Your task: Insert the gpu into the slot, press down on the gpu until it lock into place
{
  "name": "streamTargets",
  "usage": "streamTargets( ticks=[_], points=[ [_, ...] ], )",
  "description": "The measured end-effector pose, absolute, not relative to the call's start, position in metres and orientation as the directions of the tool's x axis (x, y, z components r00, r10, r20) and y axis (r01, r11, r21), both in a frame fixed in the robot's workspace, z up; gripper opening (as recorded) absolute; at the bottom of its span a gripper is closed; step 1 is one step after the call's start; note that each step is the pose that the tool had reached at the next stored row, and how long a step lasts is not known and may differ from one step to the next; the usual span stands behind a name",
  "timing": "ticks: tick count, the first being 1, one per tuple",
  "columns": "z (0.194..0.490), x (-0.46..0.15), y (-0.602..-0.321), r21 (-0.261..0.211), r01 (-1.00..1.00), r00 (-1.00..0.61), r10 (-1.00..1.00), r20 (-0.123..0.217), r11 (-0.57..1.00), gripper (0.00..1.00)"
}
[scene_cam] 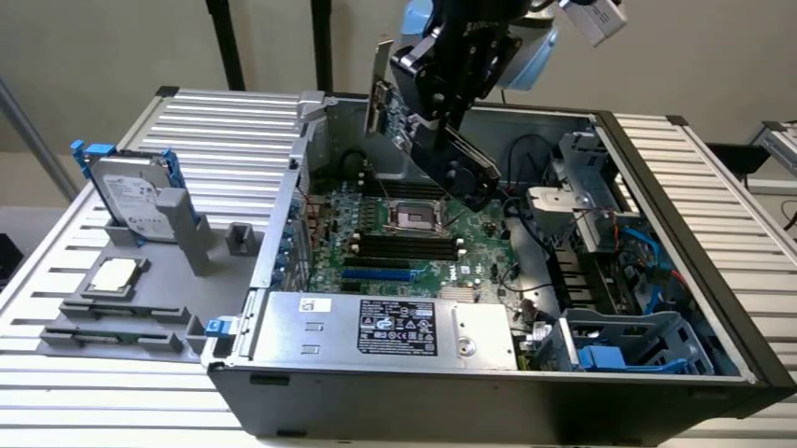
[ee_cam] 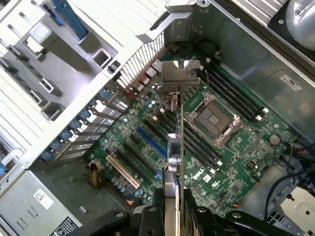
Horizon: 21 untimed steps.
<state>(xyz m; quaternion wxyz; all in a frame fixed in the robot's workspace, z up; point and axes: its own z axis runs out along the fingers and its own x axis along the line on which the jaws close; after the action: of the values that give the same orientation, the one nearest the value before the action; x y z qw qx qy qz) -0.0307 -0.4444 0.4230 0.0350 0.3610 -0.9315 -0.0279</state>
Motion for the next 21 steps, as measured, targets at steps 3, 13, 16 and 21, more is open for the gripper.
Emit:
streamTargets(
  ticks=[3,13,16,21],
  points=[
    [0.422,-0.031,-0.444,0.079,-0.711,-0.698,-0.714,0.043,0.699,0.27],
    [0.418,-0.031,-0.444,0.084,-0.825,-0.558,-0.829,0.029,0.558,0.27],
    [0.416,-0.031,-0.444,0.085,-0.854,-0.512,-0.858,0.024,0.512,0.27],
    [0.412,-0.031,-0.444,0.086,-0.898,-0.432,-0.902,0.015,0.432,0.27]
  ],
)
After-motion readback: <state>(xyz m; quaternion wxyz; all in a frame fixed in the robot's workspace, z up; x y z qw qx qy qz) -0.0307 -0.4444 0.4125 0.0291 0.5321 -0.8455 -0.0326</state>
